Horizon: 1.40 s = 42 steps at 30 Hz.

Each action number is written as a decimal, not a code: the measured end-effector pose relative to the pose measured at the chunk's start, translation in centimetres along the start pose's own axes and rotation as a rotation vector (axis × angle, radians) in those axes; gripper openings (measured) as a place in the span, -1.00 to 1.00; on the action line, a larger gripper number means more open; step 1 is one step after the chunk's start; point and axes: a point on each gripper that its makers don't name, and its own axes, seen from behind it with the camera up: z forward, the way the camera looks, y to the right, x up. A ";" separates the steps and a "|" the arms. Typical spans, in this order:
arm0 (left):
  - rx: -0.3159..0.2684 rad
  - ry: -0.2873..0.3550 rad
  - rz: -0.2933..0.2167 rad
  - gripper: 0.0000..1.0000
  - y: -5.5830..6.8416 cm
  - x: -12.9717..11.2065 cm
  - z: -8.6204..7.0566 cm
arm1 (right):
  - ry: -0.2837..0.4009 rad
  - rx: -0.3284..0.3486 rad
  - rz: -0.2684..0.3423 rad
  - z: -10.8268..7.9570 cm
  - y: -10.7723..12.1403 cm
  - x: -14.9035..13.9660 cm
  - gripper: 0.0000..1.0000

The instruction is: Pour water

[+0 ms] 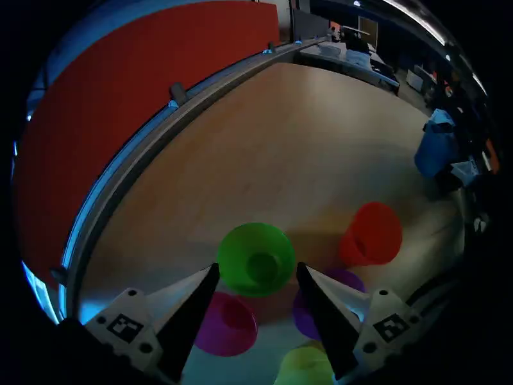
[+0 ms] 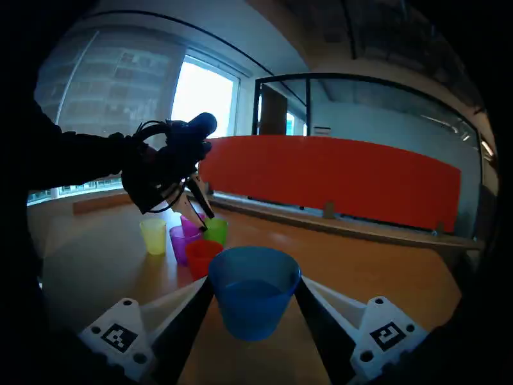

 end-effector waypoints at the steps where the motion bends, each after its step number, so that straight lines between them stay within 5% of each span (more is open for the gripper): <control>1: 0.000 -0.007 0.003 0.79 0.0 0.0 0.0 | 0.000 0.000 0.000 0.0 0.0 0.0 0.81; 12: -0.005 -0.091 0.056 0.79 0.3 0.3 0.1 | 0.004 -0.002 0.003 0.0 0.2 -0.1 0.80; 42: -0.026 -0.136 0.077 0.80 0.3 0.8 0.9 | 0.006 -0.005 0.001 0.2 0.5 -0.1 0.80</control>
